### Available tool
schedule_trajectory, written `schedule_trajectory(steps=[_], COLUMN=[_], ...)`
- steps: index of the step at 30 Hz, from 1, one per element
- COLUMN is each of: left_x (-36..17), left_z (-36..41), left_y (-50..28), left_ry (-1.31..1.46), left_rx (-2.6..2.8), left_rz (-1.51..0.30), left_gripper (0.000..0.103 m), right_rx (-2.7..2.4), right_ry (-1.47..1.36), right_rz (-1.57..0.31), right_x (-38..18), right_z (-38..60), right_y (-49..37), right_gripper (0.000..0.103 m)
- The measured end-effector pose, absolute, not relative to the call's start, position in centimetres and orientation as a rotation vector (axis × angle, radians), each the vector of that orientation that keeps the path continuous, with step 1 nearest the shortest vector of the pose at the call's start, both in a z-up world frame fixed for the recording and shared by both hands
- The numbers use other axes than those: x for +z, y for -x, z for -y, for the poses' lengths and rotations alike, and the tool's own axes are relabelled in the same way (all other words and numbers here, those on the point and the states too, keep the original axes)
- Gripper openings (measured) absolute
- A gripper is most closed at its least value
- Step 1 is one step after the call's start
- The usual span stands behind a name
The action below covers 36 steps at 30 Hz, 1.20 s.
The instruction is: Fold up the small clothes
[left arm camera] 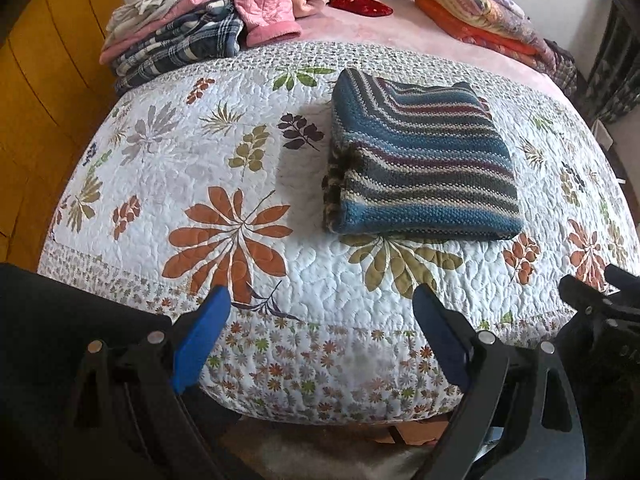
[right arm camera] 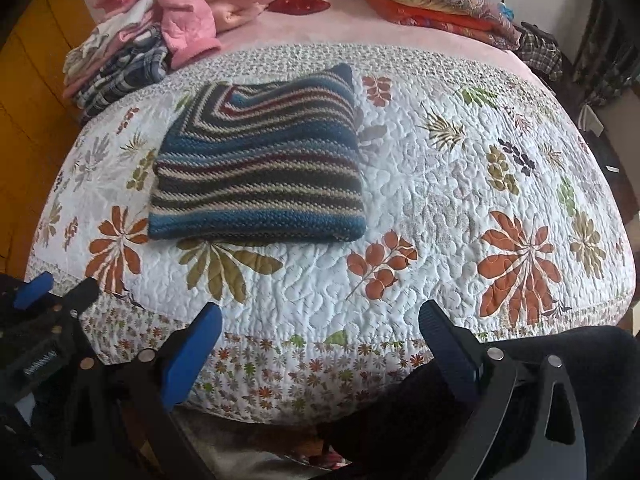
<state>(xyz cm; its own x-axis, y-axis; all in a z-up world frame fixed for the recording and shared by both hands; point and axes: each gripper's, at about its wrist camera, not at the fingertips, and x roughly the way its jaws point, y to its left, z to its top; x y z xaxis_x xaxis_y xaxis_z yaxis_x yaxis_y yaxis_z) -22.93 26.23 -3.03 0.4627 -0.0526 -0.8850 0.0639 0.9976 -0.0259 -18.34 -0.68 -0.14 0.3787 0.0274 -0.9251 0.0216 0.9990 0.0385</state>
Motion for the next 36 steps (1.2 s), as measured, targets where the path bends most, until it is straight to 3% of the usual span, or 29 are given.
schedule_trajectory(steps=[16,36], left_x=[-0.8,-2.3], left_z=[-25.7,-24.9], left_y=[23.2,22.2], left_ry=[-0.031,-0.049], left_rx=[-0.065,-0.059], left_rz=[-1.038,-1.087], left_gripper=[0.092,0.092], right_rx=[0.011,0.010], right_ry=[-0.048,-0.054], right_rz=[-1.140,-1.167], right_x=[1.7,0.4], right_z=[1.2,1.4], right_y=[18.3,17.2], right_gripper=[0.099,0.099])
